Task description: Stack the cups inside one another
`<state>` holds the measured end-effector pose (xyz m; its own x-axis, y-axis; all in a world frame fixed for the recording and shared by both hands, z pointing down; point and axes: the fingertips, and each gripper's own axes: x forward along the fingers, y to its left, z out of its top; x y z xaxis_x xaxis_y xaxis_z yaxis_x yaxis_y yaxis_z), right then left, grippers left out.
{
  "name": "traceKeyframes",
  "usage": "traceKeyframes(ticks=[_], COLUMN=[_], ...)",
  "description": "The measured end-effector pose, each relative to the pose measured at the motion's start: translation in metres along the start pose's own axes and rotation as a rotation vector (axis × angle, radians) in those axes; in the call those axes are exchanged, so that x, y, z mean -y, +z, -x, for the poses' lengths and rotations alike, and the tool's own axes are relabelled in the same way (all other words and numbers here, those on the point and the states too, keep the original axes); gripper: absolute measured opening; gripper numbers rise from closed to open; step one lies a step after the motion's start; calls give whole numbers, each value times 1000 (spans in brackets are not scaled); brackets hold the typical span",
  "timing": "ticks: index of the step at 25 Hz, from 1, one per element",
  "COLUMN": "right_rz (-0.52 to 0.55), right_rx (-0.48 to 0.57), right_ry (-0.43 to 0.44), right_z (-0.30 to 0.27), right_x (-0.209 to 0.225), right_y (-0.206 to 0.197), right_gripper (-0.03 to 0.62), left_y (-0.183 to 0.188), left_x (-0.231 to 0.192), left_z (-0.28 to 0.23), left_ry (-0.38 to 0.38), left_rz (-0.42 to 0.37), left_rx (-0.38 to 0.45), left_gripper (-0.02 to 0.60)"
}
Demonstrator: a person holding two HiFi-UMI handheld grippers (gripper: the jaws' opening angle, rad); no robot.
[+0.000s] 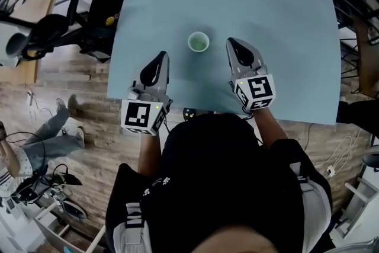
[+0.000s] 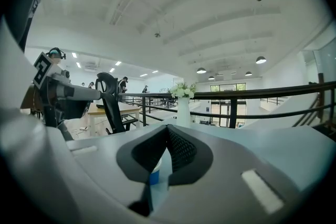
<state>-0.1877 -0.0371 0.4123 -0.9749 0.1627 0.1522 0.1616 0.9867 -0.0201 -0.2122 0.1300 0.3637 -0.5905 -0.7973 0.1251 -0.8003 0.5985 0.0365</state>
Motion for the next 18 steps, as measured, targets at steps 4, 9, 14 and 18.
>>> traceKeyframes(ticks=[4, 9, 14, 18], right_rz=[-15, -28, -47, -42], right_rx=[-2, -16, -11, -14], right_ry=[17, 26, 21, 22], right_z=[1, 0, 1, 2], right_x=[-3, -4, -3, -3], right_y=[2, -1, 1, 0], right_gripper=[9, 9, 9, 9], left_y=[0, -2, -2, -3], left_x=[0, 0, 0, 1], left_z=[3, 5, 5, 5], left_ry=[8, 11, 9, 9], left_rz=[1, 0, 0, 0], left_rx=[-6, -7, -8, -7], left_gripper=[-8, -8, -8, -8])
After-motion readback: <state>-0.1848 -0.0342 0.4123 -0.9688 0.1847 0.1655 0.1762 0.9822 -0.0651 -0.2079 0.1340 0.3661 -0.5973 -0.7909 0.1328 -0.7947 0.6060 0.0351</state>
